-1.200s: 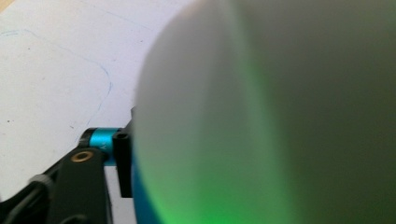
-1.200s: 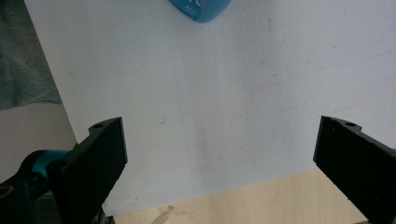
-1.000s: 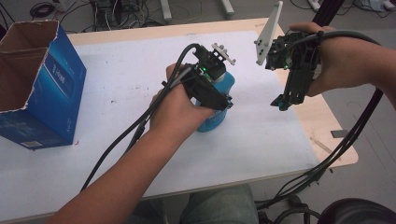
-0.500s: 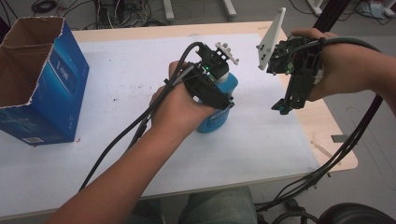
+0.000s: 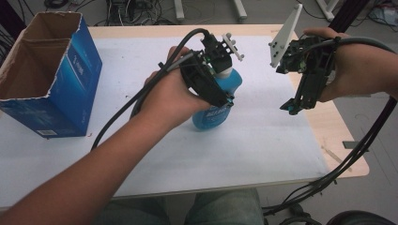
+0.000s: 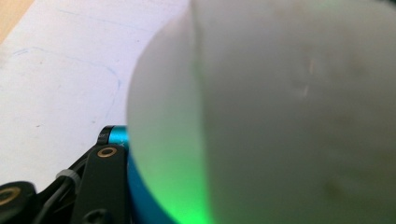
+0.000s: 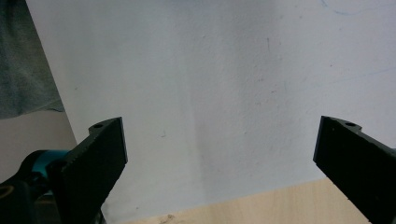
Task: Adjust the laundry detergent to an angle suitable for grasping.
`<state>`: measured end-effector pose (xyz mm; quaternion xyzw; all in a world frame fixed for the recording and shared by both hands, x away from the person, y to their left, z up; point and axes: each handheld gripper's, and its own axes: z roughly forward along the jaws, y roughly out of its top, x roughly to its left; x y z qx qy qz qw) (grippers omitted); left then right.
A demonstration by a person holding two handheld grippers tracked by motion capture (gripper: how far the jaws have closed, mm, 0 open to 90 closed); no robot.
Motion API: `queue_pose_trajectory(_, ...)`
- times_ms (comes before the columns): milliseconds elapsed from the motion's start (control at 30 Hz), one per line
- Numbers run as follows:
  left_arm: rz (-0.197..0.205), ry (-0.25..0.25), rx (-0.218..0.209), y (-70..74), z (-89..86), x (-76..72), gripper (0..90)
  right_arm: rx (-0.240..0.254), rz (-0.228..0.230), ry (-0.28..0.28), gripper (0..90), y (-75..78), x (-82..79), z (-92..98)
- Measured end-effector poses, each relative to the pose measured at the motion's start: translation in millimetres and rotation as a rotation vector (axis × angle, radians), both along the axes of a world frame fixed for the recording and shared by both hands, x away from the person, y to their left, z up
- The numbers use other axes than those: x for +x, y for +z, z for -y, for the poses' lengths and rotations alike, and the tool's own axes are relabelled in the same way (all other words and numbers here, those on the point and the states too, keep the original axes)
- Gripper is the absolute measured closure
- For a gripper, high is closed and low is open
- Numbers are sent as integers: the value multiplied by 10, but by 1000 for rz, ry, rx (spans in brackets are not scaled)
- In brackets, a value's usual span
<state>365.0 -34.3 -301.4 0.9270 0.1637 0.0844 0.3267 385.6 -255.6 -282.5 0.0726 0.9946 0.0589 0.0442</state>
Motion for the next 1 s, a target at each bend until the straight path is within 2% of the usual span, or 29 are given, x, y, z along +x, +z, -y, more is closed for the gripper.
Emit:
queue_pose_trajectory(100, 10, -21, 12, 70, -125, 24, 435, -5, -2, 5, 18, 17, 9, -48)
queue_pose_trajectory(267, 15, -58, 3, 142, -296, 62, 435, -8, -3, 9, 18, 32, 22, -128)
queue_pose_trajectory(400, -16, -138, -31, 211, -473, 86, 435, -12, -8, 25, 18, 41, 47, -231)
queue_pose_trajectory(433, -16, -138, -31, 211, -473, 86, 435, -12, -8, 25, 18, 41, 47, -231)
queue_pose_trajectory(467, -24, -188, -38, 239, -539, 88, 435, -11, -8, 32, 18, 39, 55, -251)
queue_pose_trajectory(600, -38, -256, -50, 277, -651, 70, 435, -18, -22, 55, 17, 28, 76, -344)
queue_pose_trajectory(800, -39, -338, -22, 297, -768, 28, 435, -23, -33, 83, 18, 14, 92, -464)
queue_pose_trajectory(833, -39, -338, -22, 297, -768, 28, 435, -23, -33, 83, 18, 14, 92, -464)
queue_pose_trajectory(900, -41, -376, -4, 300, -826, 1, 435, -20, -38, 92, 18, 7, 92, -530)
queue_pose_trajectory(1000, -41, -415, -2, 298, -875, -31, 435, -23, -45, 104, 18, -3, 93, -581)
